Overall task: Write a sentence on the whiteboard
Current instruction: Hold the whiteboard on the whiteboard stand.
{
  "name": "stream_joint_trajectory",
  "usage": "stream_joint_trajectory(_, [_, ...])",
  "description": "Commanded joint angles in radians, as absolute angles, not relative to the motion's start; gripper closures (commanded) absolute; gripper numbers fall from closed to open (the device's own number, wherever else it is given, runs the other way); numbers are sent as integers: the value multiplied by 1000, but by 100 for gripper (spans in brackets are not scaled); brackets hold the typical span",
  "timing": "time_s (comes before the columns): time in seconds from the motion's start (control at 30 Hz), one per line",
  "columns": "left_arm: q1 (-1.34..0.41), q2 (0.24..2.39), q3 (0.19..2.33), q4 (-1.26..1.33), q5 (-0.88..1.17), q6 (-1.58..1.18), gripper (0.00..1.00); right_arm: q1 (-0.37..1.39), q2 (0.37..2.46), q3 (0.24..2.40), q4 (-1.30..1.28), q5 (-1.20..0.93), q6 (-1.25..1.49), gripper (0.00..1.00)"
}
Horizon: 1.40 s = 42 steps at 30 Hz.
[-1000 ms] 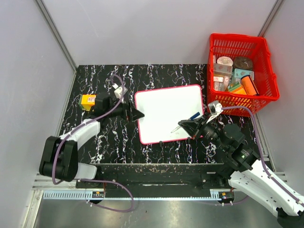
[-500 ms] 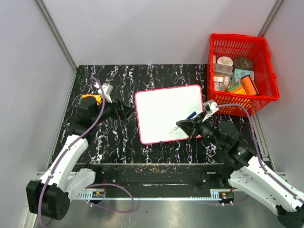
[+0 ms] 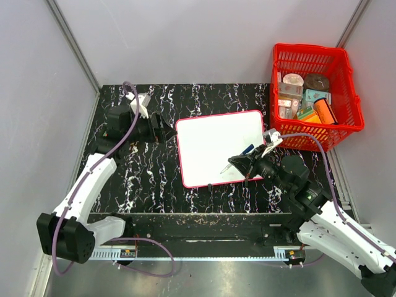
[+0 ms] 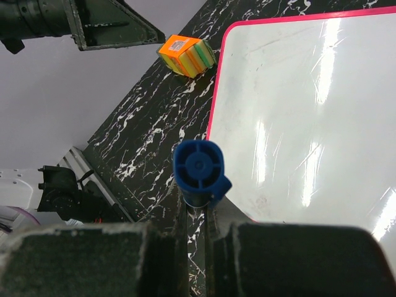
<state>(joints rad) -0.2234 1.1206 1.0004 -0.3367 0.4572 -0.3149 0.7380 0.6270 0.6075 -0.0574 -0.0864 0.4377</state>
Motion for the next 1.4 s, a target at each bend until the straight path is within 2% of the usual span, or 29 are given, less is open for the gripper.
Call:
stream_joint_trajectory(0.0, [-221,1144,1032,-338,431,-348,1,742,629,650,-28,-49,422,100])
stream_joint_trajectory(0.27, [-225,1101,887,-155,293,-466,1,742,640,652,-20,-48,422,100])
stream_joint_trajectory(0.43, [-227,1150,856,-74,226,-445,1,742,627,653,-23,-32,426,100])
stream_joint_trajectory(0.6, [-229,1187,729,171,236,-485,1,741,655,664,-20,-28,434,100])
stream_joint_trajectory(0.77, [-247,1218,661,222,192,-399,1,741,689,690,-18,-22,420,100])
stream_joint_trajectory(0.9, [-247,1189,621,312,261,-396,1,742,704,695,-9,-6,414,100])
stream_joint_trajectory(1.13, [-245,1178,716,216,242,-370,1,742,765,710,78,32,396,100])
stream_joint_trajectory(1.37, [-244,1177,776,162,324,-377,1,742,842,729,164,18,391,100])
